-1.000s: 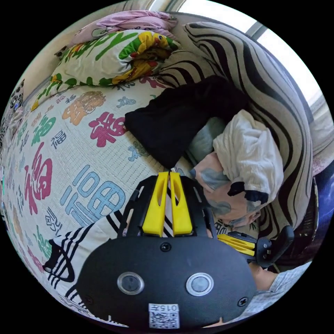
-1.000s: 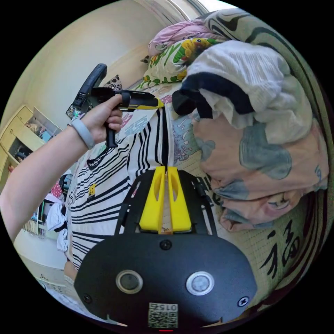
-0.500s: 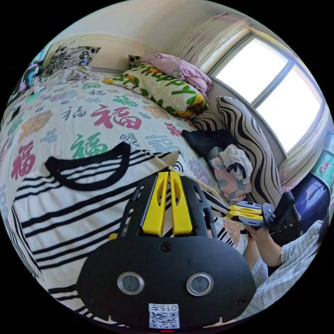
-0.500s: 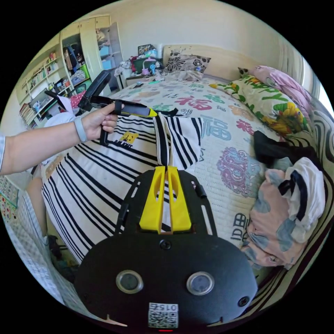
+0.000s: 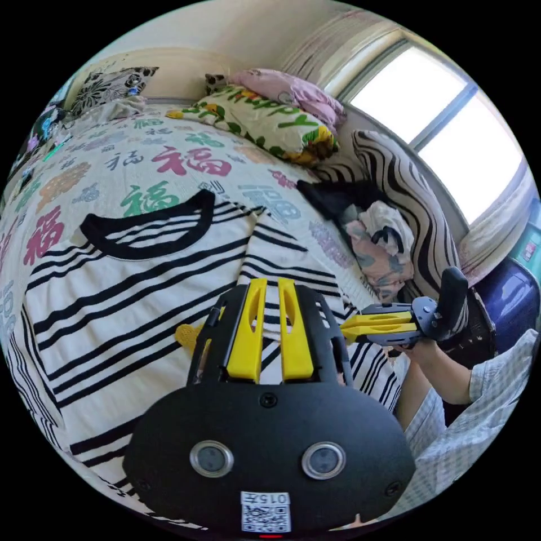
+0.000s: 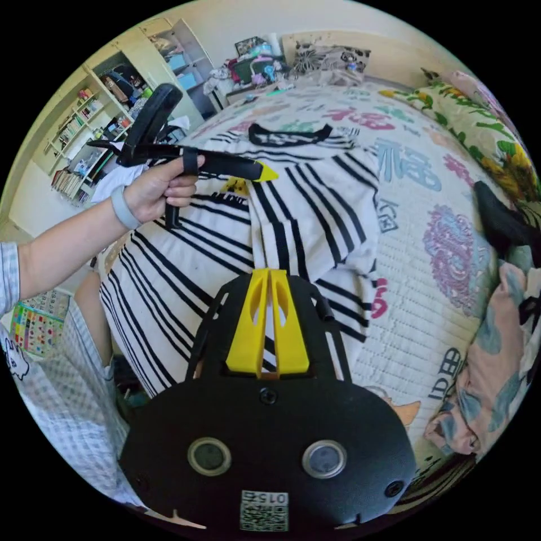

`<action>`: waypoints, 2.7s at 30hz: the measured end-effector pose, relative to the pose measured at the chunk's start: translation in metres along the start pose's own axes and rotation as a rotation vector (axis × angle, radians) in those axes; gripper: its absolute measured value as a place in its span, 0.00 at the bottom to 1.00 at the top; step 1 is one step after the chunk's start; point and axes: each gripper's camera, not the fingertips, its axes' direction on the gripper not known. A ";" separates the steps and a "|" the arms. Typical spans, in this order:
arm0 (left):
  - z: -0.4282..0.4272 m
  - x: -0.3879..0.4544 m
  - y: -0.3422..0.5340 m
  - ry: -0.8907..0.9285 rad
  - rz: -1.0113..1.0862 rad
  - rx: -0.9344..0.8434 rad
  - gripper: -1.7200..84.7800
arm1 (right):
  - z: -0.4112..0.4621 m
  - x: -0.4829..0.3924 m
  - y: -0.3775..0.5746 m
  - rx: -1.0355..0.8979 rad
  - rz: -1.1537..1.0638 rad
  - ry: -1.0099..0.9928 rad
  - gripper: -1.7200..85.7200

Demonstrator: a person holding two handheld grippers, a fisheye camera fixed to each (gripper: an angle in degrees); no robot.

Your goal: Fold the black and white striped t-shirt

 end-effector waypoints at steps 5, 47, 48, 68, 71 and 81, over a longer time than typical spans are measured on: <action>0.011 -0.009 -0.009 -0.103 0.035 -0.148 0.03 | -0.014 0.022 0.002 0.016 0.142 -0.066 0.01; -0.031 -0.035 -0.080 -0.021 0.004 -0.151 0.08 | -0.026 0.179 -0.024 0.231 0.690 -0.385 0.05; -0.045 -0.033 -0.064 0.019 0.001 -0.130 0.09 | -0.024 0.169 -0.024 0.226 0.652 -0.388 0.05; -0.155 -0.031 0.023 -0.082 -0.041 -0.108 0.07 | 0.068 0.079 -0.060 0.098 0.482 -0.186 0.01; -0.176 -0.002 0.026 -0.048 0.045 -0.040 0.07 | 0.072 0.067 -0.081 0.167 0.382 -0.167 0.01; -0.189 -0.010 0.072 -0.020 -0.031 -0.088 0.02 | 0.176 0.013 -0.124 -0.038 0.266 -0.077 0.01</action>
